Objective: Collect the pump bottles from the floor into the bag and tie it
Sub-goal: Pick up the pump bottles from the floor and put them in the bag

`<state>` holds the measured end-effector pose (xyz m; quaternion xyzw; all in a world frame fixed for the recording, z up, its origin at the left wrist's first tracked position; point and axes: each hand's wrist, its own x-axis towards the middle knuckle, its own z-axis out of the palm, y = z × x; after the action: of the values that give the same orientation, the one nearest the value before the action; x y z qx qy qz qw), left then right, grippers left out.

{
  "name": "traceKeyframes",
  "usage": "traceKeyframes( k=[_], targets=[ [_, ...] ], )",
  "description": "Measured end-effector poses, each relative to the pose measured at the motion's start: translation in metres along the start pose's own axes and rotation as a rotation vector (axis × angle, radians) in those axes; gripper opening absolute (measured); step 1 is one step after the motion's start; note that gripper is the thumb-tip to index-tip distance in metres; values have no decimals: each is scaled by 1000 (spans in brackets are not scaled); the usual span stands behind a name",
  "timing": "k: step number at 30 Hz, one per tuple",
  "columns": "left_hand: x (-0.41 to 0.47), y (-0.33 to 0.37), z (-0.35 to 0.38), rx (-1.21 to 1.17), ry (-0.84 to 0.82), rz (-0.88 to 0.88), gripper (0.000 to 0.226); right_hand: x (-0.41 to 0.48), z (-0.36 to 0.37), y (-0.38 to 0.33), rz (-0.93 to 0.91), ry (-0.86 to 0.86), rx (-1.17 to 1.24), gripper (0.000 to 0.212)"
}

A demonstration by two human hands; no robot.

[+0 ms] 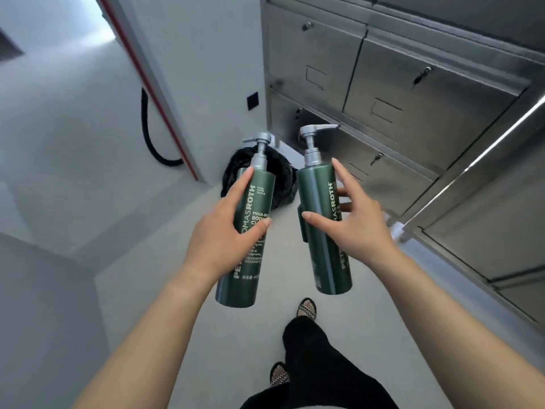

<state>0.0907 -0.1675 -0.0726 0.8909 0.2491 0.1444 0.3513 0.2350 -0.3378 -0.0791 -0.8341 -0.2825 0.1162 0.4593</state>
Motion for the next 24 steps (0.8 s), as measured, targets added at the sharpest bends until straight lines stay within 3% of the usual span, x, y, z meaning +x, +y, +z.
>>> traceKeyframes(
  k=[10,24],
  targets=[
    [96,-56,-16,31,-5,-108,82,121,65,0,-23,-129,74,93],
    [260,-77,-28,45,5,-80,81,282,80,-6,15,-102,138,91]
  ],
)
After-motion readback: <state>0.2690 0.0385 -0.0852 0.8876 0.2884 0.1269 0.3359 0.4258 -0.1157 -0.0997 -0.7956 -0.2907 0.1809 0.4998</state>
